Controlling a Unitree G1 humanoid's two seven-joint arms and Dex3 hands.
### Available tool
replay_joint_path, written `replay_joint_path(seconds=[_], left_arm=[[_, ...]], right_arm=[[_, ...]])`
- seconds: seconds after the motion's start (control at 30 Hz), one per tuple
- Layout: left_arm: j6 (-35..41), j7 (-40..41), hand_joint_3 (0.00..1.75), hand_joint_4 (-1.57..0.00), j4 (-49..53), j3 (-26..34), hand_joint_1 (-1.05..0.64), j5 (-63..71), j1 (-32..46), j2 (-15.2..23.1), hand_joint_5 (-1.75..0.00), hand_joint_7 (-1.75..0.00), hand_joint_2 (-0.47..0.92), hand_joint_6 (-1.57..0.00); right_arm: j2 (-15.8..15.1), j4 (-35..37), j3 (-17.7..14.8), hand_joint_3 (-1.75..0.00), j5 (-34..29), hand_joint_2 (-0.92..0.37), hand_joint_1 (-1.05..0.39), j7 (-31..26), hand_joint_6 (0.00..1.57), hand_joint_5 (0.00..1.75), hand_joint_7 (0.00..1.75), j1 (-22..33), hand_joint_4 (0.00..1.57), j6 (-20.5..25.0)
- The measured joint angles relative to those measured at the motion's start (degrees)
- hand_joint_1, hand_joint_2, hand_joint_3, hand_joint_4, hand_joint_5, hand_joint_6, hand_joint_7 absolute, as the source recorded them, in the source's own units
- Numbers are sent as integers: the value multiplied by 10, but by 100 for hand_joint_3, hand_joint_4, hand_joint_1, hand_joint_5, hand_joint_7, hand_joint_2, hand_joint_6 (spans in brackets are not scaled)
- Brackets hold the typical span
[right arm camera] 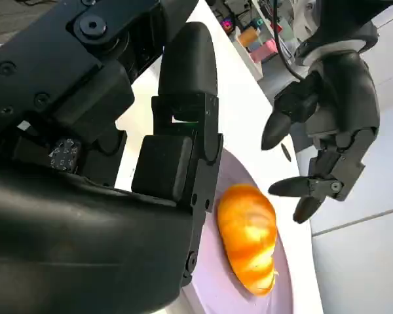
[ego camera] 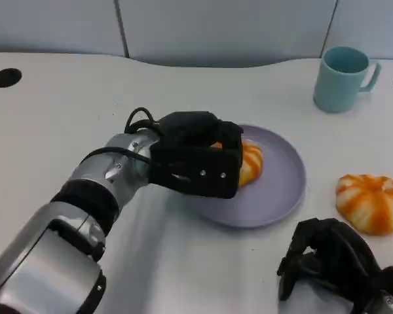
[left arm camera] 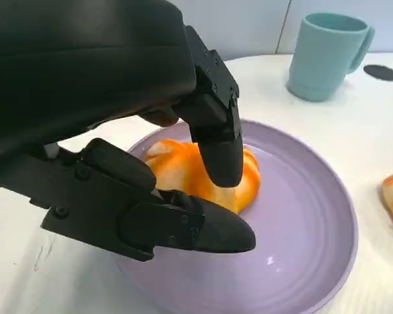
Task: Grasp the bread from the table and place it into the plate.
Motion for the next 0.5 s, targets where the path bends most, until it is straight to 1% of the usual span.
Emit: replay_joint_path(seconds=[0.07, 0.17, 0.27, 0.33, 0.37, 0.43, 0.5], left_arm=[[-4, -4, 32, 0, 0, 8, -80, -8, 3, 0, -71, -109, 92, -26], [-21, -7, 33, 0, -4, 24, -80, -27, 15, 0, -74, -98, 92, -10], [-32, -7, 34, 0, -5, 36, -81, -43, 26, 1, -74, -96, 92, -7], [-34, -7, 35, 0, -5, 42, -79, -47, 29, 2, -78, -92, 92, -3], [-39, -6, 33, 0, -6, 47, -77, -50, 31, 3, -82, -93, 92, -4], [-57, -5, 32, 0, -12, 64, -76, -70, 39, 7, -84, -93, 92, -5], [-72, -6, 33, 0, -18, 83, -74, -91, 51, 11, -90, -90, 92, -10]], right_arm=[[0, 0, 0, 0, 0, -52, -105, 0, 157, 72, 49, 0, 157, 0], [0, 0, 0, 0, 0, -51, -105, 0, 157, 73, 49, 0, 157, -1], [0, 0, 0, 0, 0, -51, -105, 0, 157, 73, 49, 0, 157, -1], [0, 1, 0, 0, 0, -52, -105, 0, 157, 73, 51, 0, 157, -1], [0, 1, 0, 0, 0, -52, -105, 0, 157, 74, 51, 0, 157, -1], [-1, 4, 0, 0, -1, -52, -105, 0, 157, 74, 52, -2, 157, -3], [-1, 7, 0, -1, -2, -52, -105, 0, 157, 74, 52, -3, 157, -6]])
